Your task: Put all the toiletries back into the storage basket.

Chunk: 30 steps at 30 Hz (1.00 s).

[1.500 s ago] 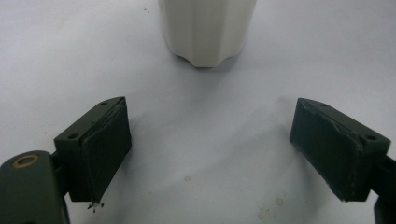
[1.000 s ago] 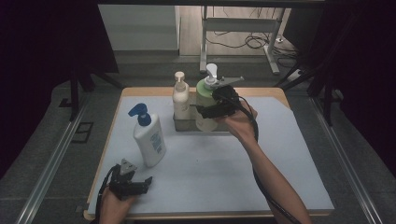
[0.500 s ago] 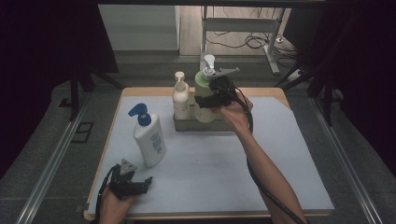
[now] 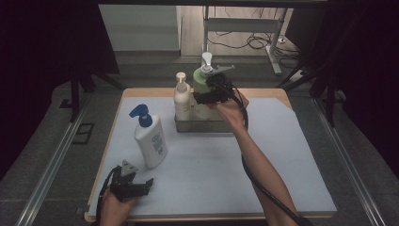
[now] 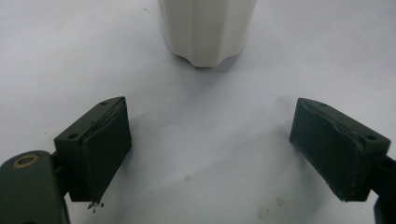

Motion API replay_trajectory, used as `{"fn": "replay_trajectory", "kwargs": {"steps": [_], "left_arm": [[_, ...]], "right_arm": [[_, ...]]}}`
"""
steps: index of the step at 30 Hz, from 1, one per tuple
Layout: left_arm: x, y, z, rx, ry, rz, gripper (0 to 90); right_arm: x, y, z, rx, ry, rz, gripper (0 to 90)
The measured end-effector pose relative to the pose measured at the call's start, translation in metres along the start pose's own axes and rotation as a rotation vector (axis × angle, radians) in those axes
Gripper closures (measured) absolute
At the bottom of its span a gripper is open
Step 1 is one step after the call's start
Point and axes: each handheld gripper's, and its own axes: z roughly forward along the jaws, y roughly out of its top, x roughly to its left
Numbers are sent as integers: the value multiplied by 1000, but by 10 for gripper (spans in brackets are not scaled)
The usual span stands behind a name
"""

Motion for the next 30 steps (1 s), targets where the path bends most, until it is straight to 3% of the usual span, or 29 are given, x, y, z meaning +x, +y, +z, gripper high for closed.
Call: {"fn": "replay_trajectory", "kwargs": {"steps": [13, 30], "left_arm": [[0, 0, 0, 0, 0, 0, 122], [0, 0, 0, 0, 0, 1, 122]], "right_arm": [[-6, -12, 24, 20, 0, 21, 119], [-6, -35, 44, 58, 29, 13, 119]]}}
